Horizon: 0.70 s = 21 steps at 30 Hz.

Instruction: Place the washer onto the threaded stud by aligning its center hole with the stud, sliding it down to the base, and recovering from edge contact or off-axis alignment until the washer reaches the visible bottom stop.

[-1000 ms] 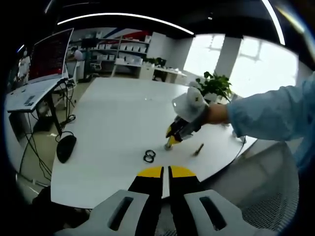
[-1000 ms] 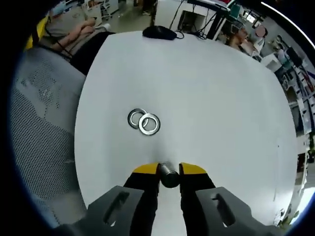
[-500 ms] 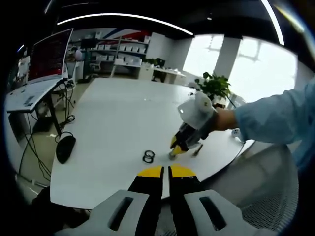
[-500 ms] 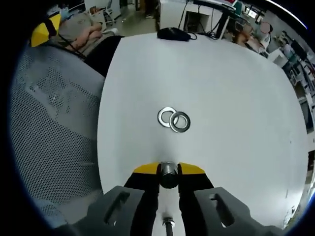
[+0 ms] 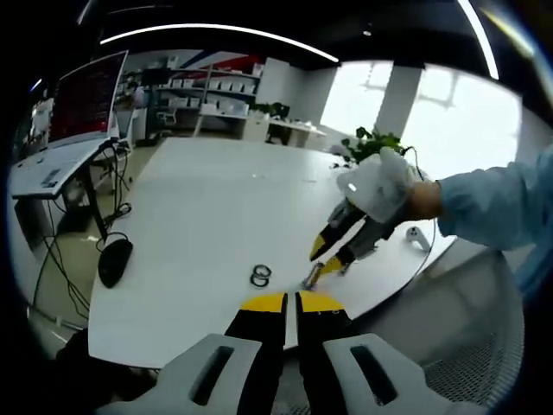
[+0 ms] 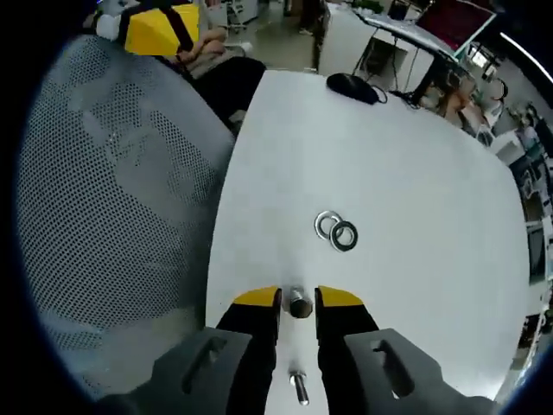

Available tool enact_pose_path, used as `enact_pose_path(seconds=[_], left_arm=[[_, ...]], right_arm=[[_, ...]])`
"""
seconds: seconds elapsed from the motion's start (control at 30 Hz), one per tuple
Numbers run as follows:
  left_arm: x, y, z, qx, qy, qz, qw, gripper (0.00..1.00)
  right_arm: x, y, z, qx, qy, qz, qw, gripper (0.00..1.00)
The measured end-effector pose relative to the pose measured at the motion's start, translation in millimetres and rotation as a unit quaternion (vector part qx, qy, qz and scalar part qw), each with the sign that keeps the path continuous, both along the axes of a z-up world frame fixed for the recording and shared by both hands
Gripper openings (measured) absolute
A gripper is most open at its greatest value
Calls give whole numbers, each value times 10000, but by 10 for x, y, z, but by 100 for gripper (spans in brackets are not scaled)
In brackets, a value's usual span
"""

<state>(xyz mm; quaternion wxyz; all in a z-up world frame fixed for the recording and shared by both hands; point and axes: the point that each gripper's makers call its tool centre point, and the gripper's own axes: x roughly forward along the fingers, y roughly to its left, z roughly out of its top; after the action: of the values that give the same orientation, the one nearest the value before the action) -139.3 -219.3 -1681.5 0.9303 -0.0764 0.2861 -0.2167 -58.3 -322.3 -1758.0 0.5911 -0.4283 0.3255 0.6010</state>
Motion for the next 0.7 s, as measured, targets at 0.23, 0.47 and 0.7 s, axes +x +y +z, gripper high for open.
enact_pose_path(seconds=[0.23,0.47,0.7], left_arm=[[4,-3,17,-3,-46,-5,10000,1],[5,4,25,32,-88,-3,10000,1],[1,-5,25,31,-86,-19,10000,1]], right_arm=[[-109,-61,779,1147,-11,-528,9920,18],[-288,-362,1281,2057,-153,-1188,9713,18],[-329,-902,1469,2602,-98,-2300,9377,18]])
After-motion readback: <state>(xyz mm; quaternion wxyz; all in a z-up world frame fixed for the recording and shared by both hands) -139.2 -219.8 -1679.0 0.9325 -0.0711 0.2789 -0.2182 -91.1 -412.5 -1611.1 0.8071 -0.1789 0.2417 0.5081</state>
